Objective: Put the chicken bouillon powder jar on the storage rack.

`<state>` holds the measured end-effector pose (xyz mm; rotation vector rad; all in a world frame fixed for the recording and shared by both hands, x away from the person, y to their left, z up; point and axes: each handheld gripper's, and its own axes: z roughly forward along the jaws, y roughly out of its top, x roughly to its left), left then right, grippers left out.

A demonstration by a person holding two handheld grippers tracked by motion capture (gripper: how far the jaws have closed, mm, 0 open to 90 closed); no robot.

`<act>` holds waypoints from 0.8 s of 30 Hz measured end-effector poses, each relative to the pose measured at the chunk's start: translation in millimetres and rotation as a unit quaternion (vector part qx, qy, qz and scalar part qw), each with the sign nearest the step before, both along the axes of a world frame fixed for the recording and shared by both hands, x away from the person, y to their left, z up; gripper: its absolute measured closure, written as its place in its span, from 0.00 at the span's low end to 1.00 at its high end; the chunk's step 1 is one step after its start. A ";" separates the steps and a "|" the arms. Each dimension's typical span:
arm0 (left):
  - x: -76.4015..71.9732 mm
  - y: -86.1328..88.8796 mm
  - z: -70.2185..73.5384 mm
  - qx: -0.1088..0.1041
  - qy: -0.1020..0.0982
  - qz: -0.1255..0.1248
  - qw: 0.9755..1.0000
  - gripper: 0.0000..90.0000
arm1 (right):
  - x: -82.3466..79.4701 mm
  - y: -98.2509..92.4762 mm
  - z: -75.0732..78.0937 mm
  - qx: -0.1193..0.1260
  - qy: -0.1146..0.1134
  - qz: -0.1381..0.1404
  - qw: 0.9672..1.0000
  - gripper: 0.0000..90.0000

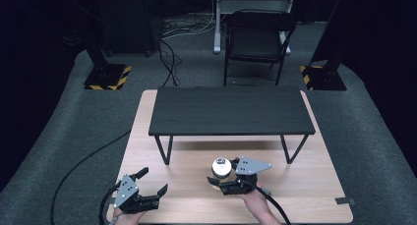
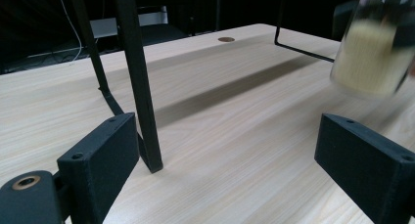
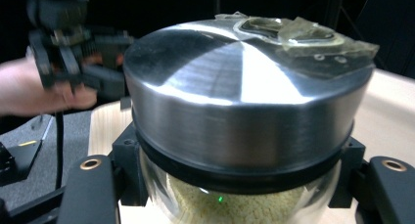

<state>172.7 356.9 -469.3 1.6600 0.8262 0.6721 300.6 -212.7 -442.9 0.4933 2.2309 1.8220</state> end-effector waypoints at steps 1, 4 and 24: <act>0.2 0.1 -0.1 0.000 0.000 0.000 1.000 0.10 | 1.0 -1.7 10.9 0.001 -0.003 -0.001 1.000 0.34; 0.6 0.0 0.2 0.000 0.002 -0.001 1.000 0.10 | 4.1 -4.8 35.8 -0.003 -0.016 -0.003 1.000 0.34; 2.0 0.8 -0.3 0.000 0.004 -0.002 1.000 0.10 | 54.8 -13.9 132.1 0.010 -0.057 -0.097 0.994 0.34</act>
